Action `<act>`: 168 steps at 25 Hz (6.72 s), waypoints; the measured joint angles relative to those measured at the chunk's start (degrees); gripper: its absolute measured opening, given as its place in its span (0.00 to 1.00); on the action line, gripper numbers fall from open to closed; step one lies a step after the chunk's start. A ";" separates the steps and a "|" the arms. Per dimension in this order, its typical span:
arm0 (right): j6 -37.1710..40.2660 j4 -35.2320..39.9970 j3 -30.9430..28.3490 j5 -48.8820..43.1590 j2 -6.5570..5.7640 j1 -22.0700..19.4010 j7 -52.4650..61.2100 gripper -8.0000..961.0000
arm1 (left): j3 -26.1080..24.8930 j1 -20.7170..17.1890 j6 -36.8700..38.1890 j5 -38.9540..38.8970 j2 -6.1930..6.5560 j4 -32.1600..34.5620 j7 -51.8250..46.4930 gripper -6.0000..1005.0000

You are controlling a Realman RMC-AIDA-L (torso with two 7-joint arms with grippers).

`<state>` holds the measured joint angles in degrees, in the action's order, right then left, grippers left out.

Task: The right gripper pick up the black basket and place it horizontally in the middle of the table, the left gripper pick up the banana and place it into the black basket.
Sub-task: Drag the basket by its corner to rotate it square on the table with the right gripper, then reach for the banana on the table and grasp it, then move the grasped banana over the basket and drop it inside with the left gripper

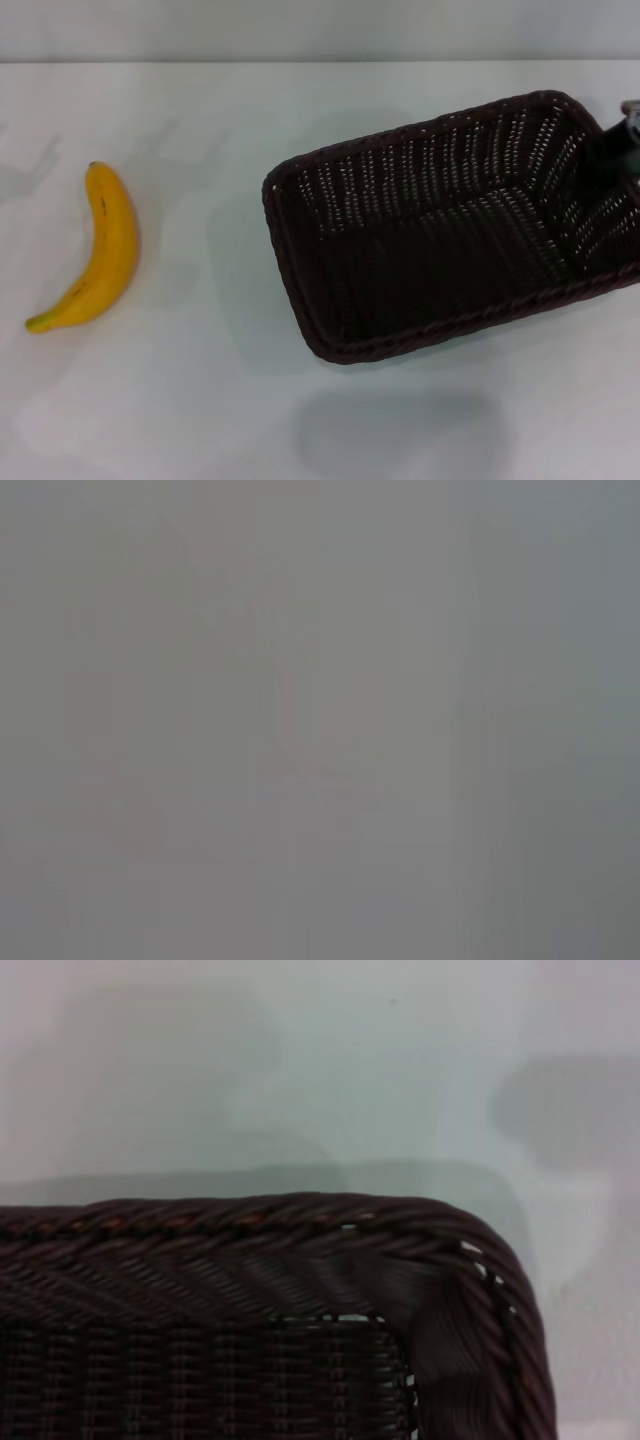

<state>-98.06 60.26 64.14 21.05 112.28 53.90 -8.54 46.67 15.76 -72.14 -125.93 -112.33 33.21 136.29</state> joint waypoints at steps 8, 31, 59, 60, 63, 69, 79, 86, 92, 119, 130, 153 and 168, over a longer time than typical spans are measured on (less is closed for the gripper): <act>-0.08 -2.75 0.04 -0.96 -0.52 1.10 0.64 0.46 | -1.34 -0.12 0.00 0.15 -0.68 0.02 0.35 0.78; -3.70 -5.53 -1.41 11.73 -3.15 -4.05 2.21 0.85 | -1.40 -0.12 -0.01 -0.03 -0.35 0.36 0.44 0.78; 21.23 0.81 -34.94 33.42 -3.18 -22.68 -56.74 0.85 | -4.06 2.59 3.66 51.16 -0.09 31.47 -78.02 0.78; 23.81 0.01 -36.38 35.93 -2.06 -23.54 -60.47 0.85 | -4.02 3.70 2.58 54.70 -0.02 33.06 -82.02 0.78; 30.47 -2.11 -39.36 45.86 1.74 -26.84 -72.61 0.85 | -4.18 7.54 -1.96 65.07 0.68 36.82 -93.56 0.78; 36.28 -15.22 -39.92 66.50 1.76 -30.31 -93.12 0.85 | -4.32 15.55 -12.39 77.12 5.74 34.05 -110.62 0.78; 38.13 -26.09 -40.76 80.72 2.77 -28.55 -120.64 0.85 | -4.28 25.36 -19.37 96.13 6.70 22.60 -121.86 0.76; 40.70 -27.34 -40.89 82.87 2.77 -28.59 -127.13 0.85 | -3.91 31.57 -15.30 99.43 4.00 14.13 -121.74 0.75; 42.07 -27.58 -41.05 83.17 2.74 -28.53 -130.27 0.85 | -3.87 34.81 -14.23 103.47 3.74 7.95 -124.26 0.73; 43.93 -27.66 -40.50 84.96 2.83 -28.40 -130.51 0.85 | -3.74 36.37 -7.55 111.25 0.89 0.09 -124.37 0.67; 44.67 -27.66 -40.49 84.99 2.86 -28.85 -130.65 0.85 | -0.95 36.29 -5.97 110.29 0.76 0.71 -121.73 0.64; 41.34 -26.80 -40.39 85.14 2.82 -29.20 -127.63 0.85 | 3.70 54.25 -23.99 84.19 2.92 12.55 -103.48 0.55; 40.60 -25.85 -38.06 84.69 2.73 -31.32 -126.55 0.84 | 14.53 60.56 -17.38 84.58 -6.38 6.69 -102.27 0.59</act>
<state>-57.46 34.42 26.08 105.74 115.01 22.58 -135.09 61.19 76.32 -89.52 -41.35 -118.70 39.91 34.02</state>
